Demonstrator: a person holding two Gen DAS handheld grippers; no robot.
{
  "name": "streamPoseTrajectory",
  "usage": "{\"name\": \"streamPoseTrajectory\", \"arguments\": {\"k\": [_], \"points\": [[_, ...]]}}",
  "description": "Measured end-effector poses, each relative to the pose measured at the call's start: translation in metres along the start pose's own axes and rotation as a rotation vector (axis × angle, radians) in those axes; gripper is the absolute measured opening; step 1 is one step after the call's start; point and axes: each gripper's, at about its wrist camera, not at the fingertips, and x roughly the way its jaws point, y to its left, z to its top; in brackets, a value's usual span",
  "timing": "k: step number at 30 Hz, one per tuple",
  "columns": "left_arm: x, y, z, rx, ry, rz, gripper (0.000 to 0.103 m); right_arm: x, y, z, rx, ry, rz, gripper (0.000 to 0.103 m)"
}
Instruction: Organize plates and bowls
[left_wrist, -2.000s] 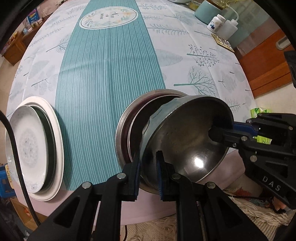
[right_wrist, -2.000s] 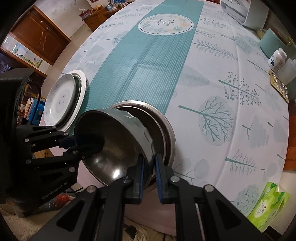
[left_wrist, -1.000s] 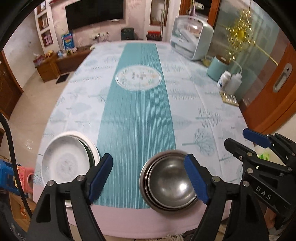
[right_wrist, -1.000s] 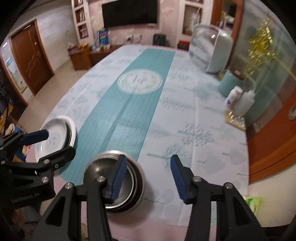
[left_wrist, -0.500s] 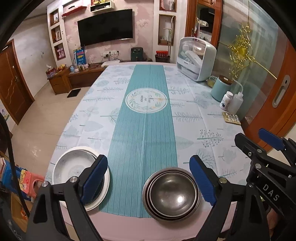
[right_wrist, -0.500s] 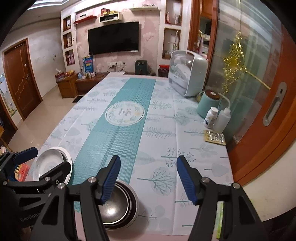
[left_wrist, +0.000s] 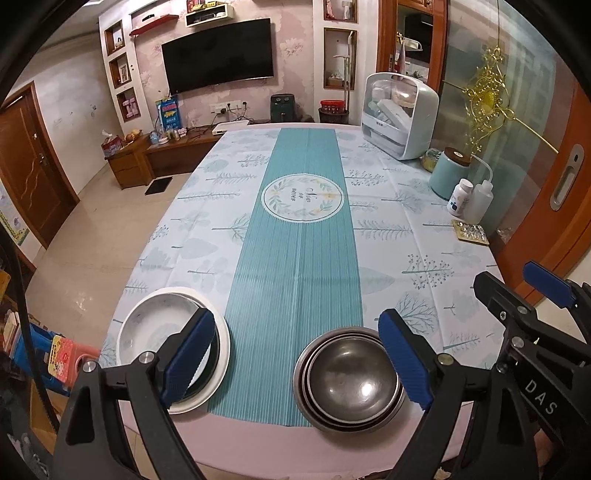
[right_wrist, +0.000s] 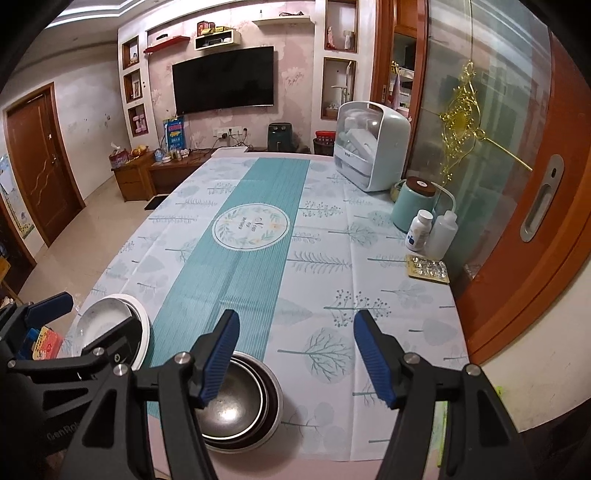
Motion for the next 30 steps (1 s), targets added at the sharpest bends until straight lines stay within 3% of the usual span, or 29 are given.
{"name": "streamPoseTrajectory", "arguments": {"k": [9, 18, 26, 30], "points": [[0.001, 0.003, -0.011, -0.011, 0.035, -0.001, 0.090, 0.003, 0.004, -0.008, -0.010, 0.025, 0.023, 0.065], [0.060, 0.010, -0.036, -0.018, 0.244, -0.071, 0.089, 0.046, 0.007, -0.026, -0.061, 0.221, 0.080, 0.065], [0.106, 0.011, -0.051, -0.030, 0.376, -0.090, 0.089, 0.081, 0.003, -0.039, -0.065, 0.344, 0.133, 0.065], [0.128, 0.010, -0.059, -0.039, 0.443, -0.124, 0.083, 0.106, 0.001, -0.051, -0.050, 0.426, 0.158, 0.065]]}}
